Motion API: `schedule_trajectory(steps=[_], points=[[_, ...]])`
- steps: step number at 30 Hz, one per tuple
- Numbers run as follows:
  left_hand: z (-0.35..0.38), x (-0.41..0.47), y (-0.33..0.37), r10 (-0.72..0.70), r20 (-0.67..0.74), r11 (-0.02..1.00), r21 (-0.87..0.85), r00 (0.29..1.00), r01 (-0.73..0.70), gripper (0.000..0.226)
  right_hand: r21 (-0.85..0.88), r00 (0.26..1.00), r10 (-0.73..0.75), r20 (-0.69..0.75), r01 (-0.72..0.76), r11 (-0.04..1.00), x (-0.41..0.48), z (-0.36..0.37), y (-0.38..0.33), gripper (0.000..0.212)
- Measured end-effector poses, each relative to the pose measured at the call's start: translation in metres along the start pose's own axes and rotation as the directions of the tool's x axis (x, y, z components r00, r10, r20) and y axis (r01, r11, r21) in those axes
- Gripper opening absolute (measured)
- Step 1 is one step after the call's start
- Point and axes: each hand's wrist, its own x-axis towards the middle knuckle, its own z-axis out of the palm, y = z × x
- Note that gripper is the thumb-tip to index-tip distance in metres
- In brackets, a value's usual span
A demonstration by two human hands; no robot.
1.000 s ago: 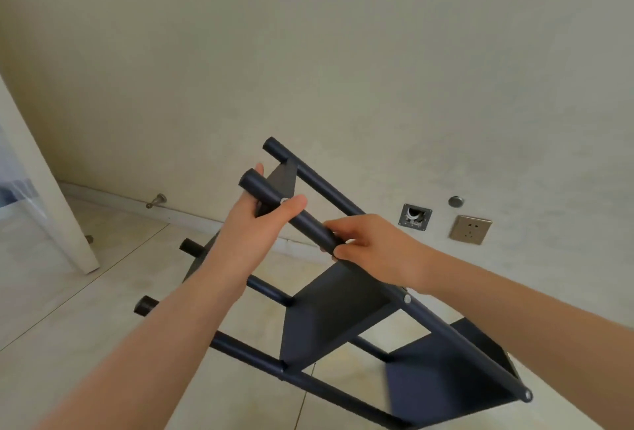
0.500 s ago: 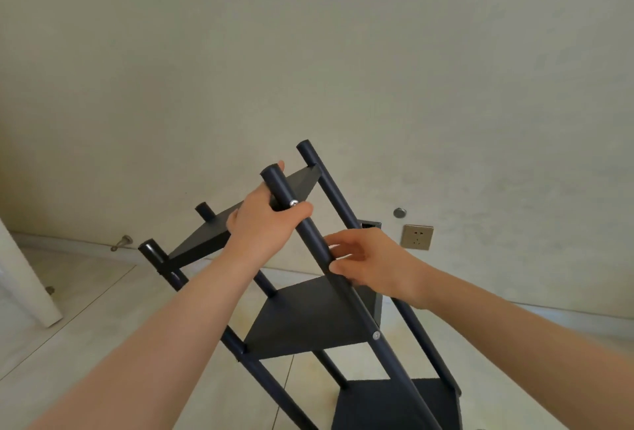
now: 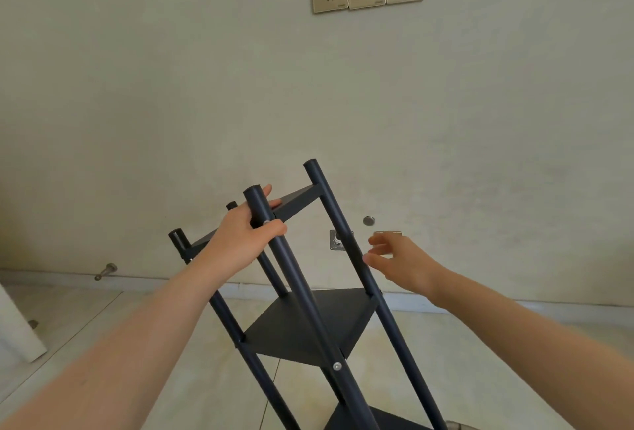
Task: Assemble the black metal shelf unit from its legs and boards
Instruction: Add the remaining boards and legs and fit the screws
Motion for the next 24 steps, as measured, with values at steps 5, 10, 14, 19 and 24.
schedule_trajectory(steps=[5,10,14,19,24], points=[[0.001,-0.003,0.004,0.003,0.034,0.999,0.051,0.999,-0.005,0.067,-0.072,0.998,-0.001,0.055,0.005,0.997,0.002,0.005,0.004,0.052],[-0.012,-0.004,0.005,0.012,0.062,0.996,0.083,0.998,-0.017,0.059,-0.057,0.996,0.006,0.091,-0.001,0.998,0.013,0.016,-0.001,0.051],[-0.026,-0.001,0.002,-0.020,0.056,0.991,0.135,0.998,0.013,0.057,-0.106,0.995,0.007,0.101,0.004,0.994,0.024,0.027,-0.009,0.045],[-0.041,0.001,-0.009,-0.043,-0.008,0.991,0.124,0.999,0.043,0.037,-0.113,0.998,-0.012,0.069,0.019,0.993,0.034,0.035,-0.013,0.040],[-0.053,0.003,-0.023,-0.035,-0.146,0.998,0.040,0.989,0.041,0.024,0.108,0.987,0.049,0.154,-0.066,0.992,0.035,0.039,-0.014,0.028]])
